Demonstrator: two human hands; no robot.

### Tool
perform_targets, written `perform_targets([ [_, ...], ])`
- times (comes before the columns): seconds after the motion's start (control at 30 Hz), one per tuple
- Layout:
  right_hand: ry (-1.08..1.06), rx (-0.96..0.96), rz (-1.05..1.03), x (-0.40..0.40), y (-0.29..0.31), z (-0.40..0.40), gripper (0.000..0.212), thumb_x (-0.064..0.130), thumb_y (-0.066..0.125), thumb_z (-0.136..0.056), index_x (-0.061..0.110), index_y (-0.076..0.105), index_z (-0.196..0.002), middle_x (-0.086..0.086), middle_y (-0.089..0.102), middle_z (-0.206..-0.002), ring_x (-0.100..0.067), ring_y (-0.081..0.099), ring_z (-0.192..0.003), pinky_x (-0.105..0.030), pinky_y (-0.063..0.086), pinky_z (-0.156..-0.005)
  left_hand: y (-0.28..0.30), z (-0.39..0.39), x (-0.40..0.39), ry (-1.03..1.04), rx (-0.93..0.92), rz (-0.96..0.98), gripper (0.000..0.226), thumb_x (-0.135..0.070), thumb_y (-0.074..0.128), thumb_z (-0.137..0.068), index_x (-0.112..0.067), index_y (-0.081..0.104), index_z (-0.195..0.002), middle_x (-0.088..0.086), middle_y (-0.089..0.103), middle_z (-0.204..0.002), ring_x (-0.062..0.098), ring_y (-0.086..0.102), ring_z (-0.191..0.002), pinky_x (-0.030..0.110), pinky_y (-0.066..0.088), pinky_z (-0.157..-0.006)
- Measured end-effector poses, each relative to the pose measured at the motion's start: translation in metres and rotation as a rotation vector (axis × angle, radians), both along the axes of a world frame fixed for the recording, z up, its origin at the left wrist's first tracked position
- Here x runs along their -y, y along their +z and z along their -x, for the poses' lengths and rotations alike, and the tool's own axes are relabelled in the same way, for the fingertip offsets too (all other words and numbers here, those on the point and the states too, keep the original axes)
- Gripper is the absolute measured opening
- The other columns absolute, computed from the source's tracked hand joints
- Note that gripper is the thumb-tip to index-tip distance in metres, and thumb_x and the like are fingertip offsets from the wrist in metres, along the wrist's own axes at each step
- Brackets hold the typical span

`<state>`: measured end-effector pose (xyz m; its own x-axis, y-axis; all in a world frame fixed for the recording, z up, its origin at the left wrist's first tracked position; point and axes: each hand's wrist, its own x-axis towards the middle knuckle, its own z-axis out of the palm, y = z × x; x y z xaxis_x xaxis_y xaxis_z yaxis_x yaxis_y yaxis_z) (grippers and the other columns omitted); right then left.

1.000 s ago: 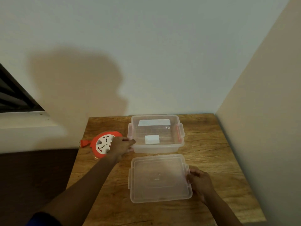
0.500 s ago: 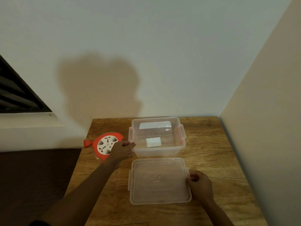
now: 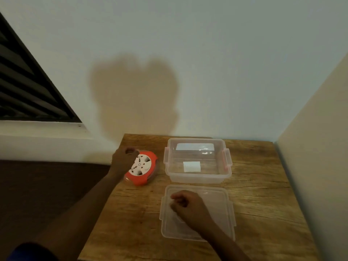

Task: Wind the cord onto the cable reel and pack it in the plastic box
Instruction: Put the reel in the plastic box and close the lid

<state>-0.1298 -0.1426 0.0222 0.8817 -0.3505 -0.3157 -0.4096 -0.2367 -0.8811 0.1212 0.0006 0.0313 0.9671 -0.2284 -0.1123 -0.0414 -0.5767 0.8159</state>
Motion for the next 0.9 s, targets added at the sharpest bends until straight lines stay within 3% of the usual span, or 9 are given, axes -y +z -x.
perform_targets([
  [0.13,0.042,-0.137,-0.27,-0.052,-0.009,-0.066,0.062,0.042,0.07,-0.079,0.027,0.047,-0.134,0.014,0.051,-0.122,-0.01,0.058,-0.107,-0.026,0.052,-0.082,-0.001,-0.036,-0.022,-0.11,0.079,-0.191,0.027,-0.026,0.069,-0.096,-0.006,0.069,-0.112,0.016,0.073,-0.113,0.034,0.068,-0.104,0.038,0.049,-0.088],
  [0.2,0.008,-0.053,-0.29,-0.067,-0.021,-0.099,0.06,0.038,0.07,-0.081,0.03,0.044,-0.135,0.019,0.049,-0.123,-0.009,0.053,-0.112,-0.018,0.046,-0.081,-0.007,-0.053,-0.03,-0.25,0.054,-0.298,0.038,-0.033,0.069,-0.096,-0.008,0.064,-0.124,0.016,0.072,-0.121,0.037,0.068,-0.11,0.041,0.051,-0.092],
  [0.27,-0.074,0.022,-0.288,-0.072,-0.034,-0.123,0.051,0.031,0.072,-0.083,0.032,0.051,-0.13,0.015,0.06,-0.122,-0.007,0.057,-0.113,-0.013,0.046,-0.079,-0.016,-0.065,-0.033,-0.39,-0.047,-0.385,0.047,-0.041,0.068,-0.096,-0.007,0.064,-0.129,0.016,0.072,-0.124,0.036,0.069,-0.112,0.045,0.055,-0.098],
  [0.37,-0.34,-0.042,-0.279,-0.075,-0.049,-0.155,0.046,0.03,0.078,-0.077,0.028,0.057,-0.118,0.006,0.066,-0.112,-0.011,0.063,-0.101,-0.024,0.056,-0.078,-0.034,-0.078,-0.043,-0.544,-0.104,-0.545,0.054,-0.056,0.062,-0.095,-0.012,0.066,-0.126,0.013,0.073,-0.124,0.032,0.07,-0.113,0.049,0.056,-0.1],
  [0.47,-0.484,-0.172,-0.289,-0.071,-0.06,-0.178,0.047,0.032,0.08,-0.075,0.019,0.055,-0.112,-0.003,0.065,-0.113,-0.016,0.064,-0.095,-0.037,0.059,-0.08,-0.051,-0.087,-0.049,-0.538,-0.087,-0.618,0.065,-0.064,0.055,-0.095,-0.012,0.059,-0.133,0.012,0.07,-0.129,0.03,0.07,-0.114,0.047,0.057,-0.099],
  [0.6,-0.473,-0.264,-0.243,-0.073,-0.061,-0.188,0.056,0.03,0.079,-0.075,0.01,0.054,-0.121,-0.009,0.062,-0.118,-0.022,0.063,-0.1,-0.04,0.058,-0.083,-0.061,-0.099,-0.056,-0.504,-0.273,-0.468,0.057,-0.058,0.06,-0.096,-0.011,0.068,-0.126,0.011,0.077,-0.118,0.025,0.076,-0.102,0.037,0.062,-0.088],
  [0.73,-0.43,-0.058,-0.181,-0.078,-0.033,-0.191,0.055,0.025,0.08,-0.075,0.018,0.053,-0.122,0.0,0.064,-0.113,-0.015,0.064,-0.1,-0.033,0.06,-0.075,-0.046,-0.107,-0.074,-0.324,-0.369,-0.139,0.033,-0.049,0.074,-0.089,-0.018,0.073,-0.102,-0.005,0.082,-0.079,0.011,0.078,-0.075,0.03,0.064,-0.067],
  [0.83,-0.343,0.136,0.043,-0.077,0.006,-0.193,0.041,0.023,0.076,-0.079,0.029,0.053,-0.112,0.019,0.06,-0.093,0.0,0.063,-0.084,-0.01,0.053,-0.056,-0.026,-0.104,-0.073,-0.261,-0.379,0.099,0.03,-0.042,0.07,-0.094,-0.016,0.071,-0.11,0.002,0.081,-0.097,0.024,0.077,-0.093,0.045,0.065,-0.082],
  [0.9,-0.341,0.207,0.127,-0.065,0.033,-0.191,0.046,0.024,0.076,-0.079,0.03,0.049,-0.116,0.024,0.053,-0.09,0.007,0.055,-0.079,-0.003,0.044,-0.049,-0.007,-0.097,-0.059,-0.227,-0.388,0.232,0.034,-0.035,0.071,-0.095,-0.013,0.067,-0.12,0.006,0.078,-0.109,0.027,0.075,-0.1,0.051,0.063,-0.088],
])
